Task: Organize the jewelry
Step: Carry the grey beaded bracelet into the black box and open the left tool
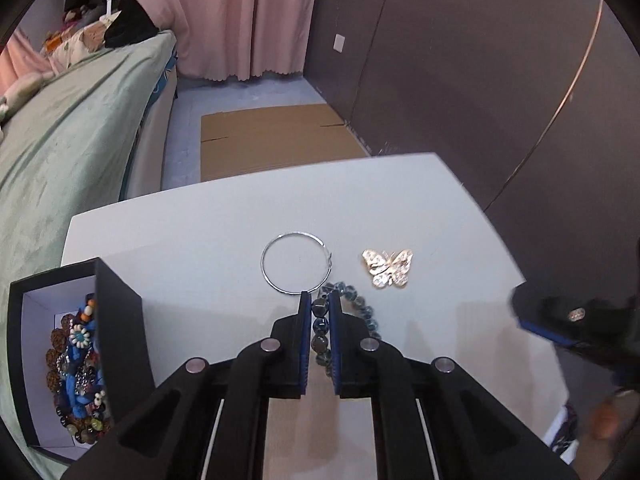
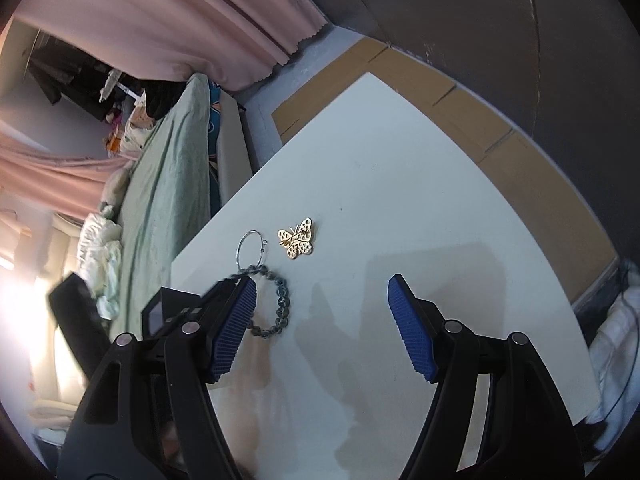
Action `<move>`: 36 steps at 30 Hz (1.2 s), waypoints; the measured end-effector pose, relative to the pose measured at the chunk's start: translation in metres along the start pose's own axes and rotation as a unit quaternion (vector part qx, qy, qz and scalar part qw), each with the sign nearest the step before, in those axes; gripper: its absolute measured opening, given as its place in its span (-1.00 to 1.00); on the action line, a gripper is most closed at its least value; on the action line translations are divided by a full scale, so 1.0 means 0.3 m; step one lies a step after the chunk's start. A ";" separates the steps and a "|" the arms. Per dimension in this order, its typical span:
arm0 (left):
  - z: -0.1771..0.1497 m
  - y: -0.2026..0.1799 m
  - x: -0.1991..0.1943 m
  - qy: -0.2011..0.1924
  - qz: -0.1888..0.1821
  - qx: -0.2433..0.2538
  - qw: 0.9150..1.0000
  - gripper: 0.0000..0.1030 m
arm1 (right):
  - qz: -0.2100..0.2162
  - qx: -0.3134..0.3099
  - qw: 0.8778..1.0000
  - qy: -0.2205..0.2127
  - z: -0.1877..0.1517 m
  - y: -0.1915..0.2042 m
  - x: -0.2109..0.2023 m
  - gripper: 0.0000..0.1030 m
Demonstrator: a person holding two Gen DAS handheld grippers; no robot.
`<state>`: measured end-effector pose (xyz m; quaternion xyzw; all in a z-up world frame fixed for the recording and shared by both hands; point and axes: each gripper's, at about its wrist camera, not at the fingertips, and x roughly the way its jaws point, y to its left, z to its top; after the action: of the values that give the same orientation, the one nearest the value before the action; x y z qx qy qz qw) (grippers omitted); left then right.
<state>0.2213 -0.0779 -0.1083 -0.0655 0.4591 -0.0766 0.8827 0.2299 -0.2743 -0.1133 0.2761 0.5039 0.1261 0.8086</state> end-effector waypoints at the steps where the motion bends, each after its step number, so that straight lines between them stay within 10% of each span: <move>1: 0.005 0.009 -0.015 -0.002 -0.006 -0.005 1.000 -0.88 | 0.000 -0.003 1.000 0.003 -0.004 0.008 0.009 0.35; 23: -0.004 0.265 -0.361 -0.090 -0.051 -0.119 0.988 -0.87 | 0.020 -0.061 0.995 0.073 -0.083 0.199 0.235 -0.25; 36: -0.027 0.427 -0.477 -0.120 -0.059 -0.165 0.977 -0.87 | -0.057 -0.145 0.987 0.047 -0.154 0.335 0.341 -0.47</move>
<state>0.1431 0.0753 -0.0223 -0.2454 0.3517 -0.0430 0.9024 0.2436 -0.1281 -0.1477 0.1204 0.5329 0.1647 0.8212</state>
